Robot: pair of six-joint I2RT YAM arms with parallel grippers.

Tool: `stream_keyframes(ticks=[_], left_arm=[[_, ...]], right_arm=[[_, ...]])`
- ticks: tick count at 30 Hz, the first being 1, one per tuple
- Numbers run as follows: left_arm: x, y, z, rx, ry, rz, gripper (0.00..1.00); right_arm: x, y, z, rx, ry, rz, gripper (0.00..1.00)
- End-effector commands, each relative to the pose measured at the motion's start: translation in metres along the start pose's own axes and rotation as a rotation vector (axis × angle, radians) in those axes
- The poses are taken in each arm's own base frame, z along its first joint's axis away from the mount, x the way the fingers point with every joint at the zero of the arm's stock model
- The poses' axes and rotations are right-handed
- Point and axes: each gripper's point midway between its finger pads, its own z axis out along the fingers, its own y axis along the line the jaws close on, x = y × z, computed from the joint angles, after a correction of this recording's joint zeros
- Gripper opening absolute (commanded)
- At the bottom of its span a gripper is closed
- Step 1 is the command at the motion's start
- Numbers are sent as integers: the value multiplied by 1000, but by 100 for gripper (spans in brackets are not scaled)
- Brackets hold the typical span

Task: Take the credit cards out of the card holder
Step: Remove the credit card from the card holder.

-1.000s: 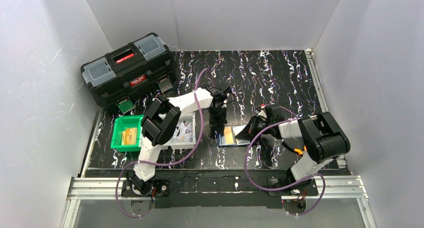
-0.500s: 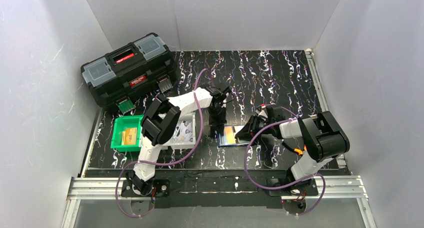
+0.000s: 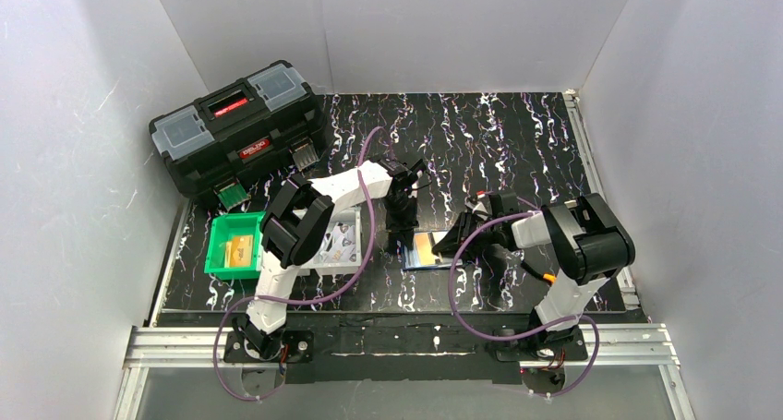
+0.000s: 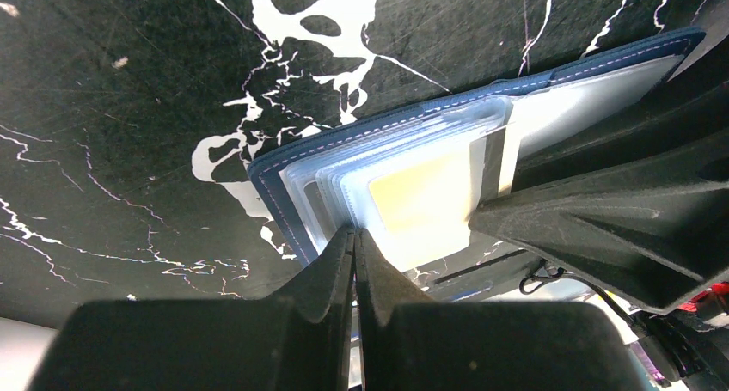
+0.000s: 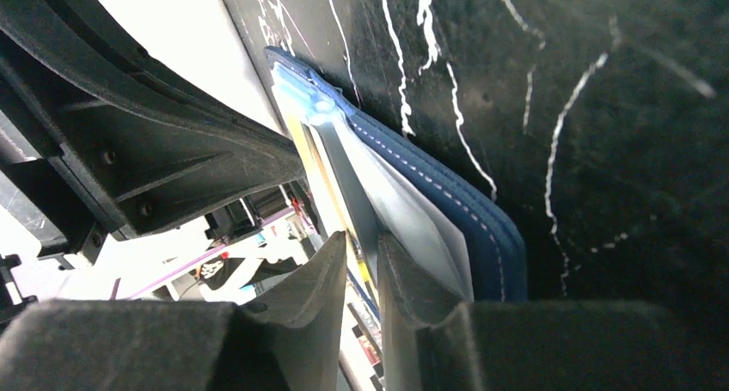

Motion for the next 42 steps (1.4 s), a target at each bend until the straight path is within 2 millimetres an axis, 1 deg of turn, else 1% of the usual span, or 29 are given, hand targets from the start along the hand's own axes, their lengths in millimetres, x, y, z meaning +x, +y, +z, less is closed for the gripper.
stream_keyframes(ticks=[1, 5, 6, 7, 17, 24, 32, 35, 38, 42], left_arm=[[8, 60, 43, -245, 40, -10, 0], [10, 64, 44, -256, 42, -17, 0], [10, 64, 44, -259, 41, -17, 0], [10, 66, 44, -267, 44, -19, 0], [12, 79, 43, -288, 42, -48, 0], [11, 78, 43, -278, 41, -48, 0], [8, 67, 36, -227, 20, -36, 0], [7, 62, 34, -205, 19, -30, 0], [5, 52, 31, -176, 9, -14, 0], [-2, 32, 17, -109, -22, 14, 0]], right_arm=[[-7, -10, 4, 38, -21, -4, 24], [-8, -9, 3, 38, -26, -10, 5], [-8, -10, 3, 41, -29, -11, 2], [-8, -11, 3, 46, -34, -13, 1], [-13, -18, -15, 121, -134, -37, 1], [-16, -19, -27, 176, -190, -76, 1], [-19, -17, -39, 224, -235, -107, 1], [-21, -12, -41, 218, -243, -117, 1], [-23, -2, -41, 191, -237, -128, 1], [-25, 10, -42, 162, -233, -140, 1]])
